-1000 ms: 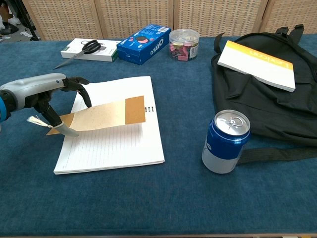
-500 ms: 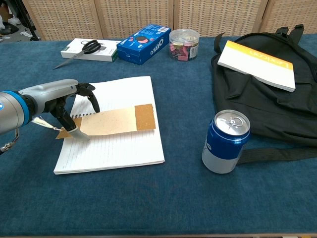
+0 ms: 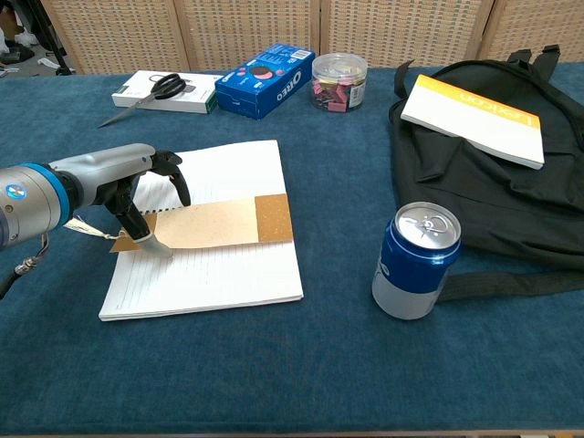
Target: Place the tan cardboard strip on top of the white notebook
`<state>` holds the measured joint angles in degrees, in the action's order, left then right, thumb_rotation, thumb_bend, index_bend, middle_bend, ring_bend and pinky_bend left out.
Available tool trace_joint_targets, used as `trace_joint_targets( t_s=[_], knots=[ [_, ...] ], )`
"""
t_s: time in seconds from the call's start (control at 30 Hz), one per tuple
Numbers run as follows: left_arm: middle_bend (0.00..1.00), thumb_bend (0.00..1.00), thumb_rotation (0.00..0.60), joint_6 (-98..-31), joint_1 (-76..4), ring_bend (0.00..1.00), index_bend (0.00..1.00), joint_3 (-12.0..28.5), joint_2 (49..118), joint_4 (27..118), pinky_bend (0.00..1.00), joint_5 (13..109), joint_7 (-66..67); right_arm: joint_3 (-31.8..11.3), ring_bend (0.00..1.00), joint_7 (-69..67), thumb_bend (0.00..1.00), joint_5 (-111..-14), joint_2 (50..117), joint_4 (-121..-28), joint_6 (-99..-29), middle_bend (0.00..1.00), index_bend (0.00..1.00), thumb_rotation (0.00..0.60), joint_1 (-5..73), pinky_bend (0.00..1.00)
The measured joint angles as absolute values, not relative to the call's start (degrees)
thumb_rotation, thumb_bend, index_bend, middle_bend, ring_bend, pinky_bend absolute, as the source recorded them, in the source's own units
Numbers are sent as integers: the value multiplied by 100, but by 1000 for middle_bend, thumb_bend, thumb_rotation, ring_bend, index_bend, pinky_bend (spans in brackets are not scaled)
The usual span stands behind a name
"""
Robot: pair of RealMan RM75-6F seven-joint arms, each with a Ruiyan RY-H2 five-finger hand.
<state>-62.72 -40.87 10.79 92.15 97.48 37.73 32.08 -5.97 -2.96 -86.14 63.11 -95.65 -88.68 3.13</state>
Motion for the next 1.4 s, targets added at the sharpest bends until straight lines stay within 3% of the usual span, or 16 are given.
trace_joint_targets(
  t_s=[0.2, 0.57, 0.9, 1.17, 1.4],
  knots=[
    [0, 9, 600, -6258, -4139, 0, 499, 1051, 9260, 9707, 0, 3697, 3237, -600, 0, -303, 156, -8611, 6308, -9567, -8872, 0, 69, 600, 310, 0],
    [0, 0, 600, -5990, -4138, 0, 212, 966, 9211, 9561, 0, 3822, 2941, -597, 0, -333, 156, -8619, 6279, -9589, -8876, 0, 69, 600, 306, 0],
    [0, 0, 600, -5945, -4083, 0, 147, 937, 9147, 9582, 0, 3948, 2692, -599, 0, -333, 156, -8612, 6277, -9592, -8876, 0, 69, 600, 305, 0],
    [0, 0, 600, -6039, -4088, 0, 7, 958, 9149, 9672, 0, 3868, 2702, -603, 0, -353, 156, -8608, 6267, -9599, -8878, 0, 69, 600, 303, 0],
    [0, 0, 600, -6185, -4117, 0, 0, 976, 9136, 9780, 0, 3684, 2842, -604, 0, -370, 156, -8611, 6256, -9607, -8884, 0, 69, 600, 301, 0]
  ],
)
